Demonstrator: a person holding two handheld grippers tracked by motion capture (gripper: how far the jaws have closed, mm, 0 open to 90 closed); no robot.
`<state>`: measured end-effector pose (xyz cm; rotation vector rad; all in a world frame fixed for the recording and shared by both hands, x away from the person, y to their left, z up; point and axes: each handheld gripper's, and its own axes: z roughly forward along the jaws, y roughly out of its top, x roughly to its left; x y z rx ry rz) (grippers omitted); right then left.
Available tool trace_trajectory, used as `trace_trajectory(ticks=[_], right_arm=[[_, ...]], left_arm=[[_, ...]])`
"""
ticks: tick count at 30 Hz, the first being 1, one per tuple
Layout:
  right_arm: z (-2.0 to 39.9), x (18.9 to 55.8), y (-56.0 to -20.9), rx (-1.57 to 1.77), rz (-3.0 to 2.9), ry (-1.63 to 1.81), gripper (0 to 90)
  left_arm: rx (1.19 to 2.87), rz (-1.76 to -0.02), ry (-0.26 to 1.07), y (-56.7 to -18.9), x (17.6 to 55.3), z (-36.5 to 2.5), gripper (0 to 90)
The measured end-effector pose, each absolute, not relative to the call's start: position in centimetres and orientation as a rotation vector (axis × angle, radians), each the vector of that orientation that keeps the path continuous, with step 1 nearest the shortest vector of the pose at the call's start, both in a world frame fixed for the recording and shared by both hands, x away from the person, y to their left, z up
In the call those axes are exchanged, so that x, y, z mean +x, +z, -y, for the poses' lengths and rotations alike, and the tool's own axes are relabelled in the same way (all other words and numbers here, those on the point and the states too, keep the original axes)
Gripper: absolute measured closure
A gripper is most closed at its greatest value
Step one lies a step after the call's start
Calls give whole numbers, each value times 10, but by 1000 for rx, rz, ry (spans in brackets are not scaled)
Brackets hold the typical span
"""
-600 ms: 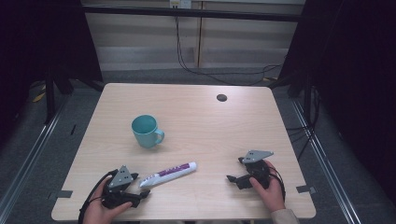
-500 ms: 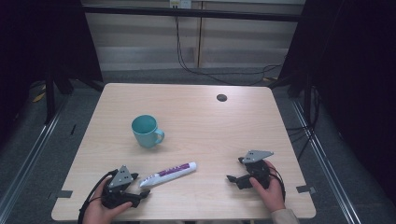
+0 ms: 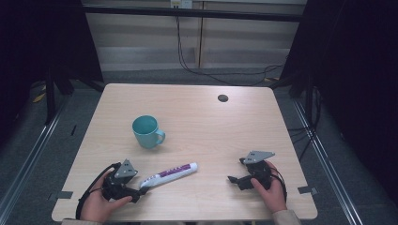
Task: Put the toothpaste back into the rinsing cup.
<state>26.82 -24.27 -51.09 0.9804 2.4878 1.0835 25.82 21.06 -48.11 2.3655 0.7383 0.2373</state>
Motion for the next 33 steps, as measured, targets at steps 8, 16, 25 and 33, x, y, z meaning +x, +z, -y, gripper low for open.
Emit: trace_trajectory(ticks=[8, 16, 25, 33], right_arm=[[243, 268, -511, 981, -2487, 1084, 124], [243, 268, -511, 984, -2488, 1084, 124], [243, 268, -511, 986, -2488, 1085, 125], [243, 268, -511, 987, -2488, 1086, 125]], left_arm=[[2468, -685, 190, -464, 278, -185, 281], [2545, -650, 118, -466, 296, -160, 310], [2579, -620, 83, -472, 300, -142, 360], [2655, -568, 60, -474, 300, -124, 477]])
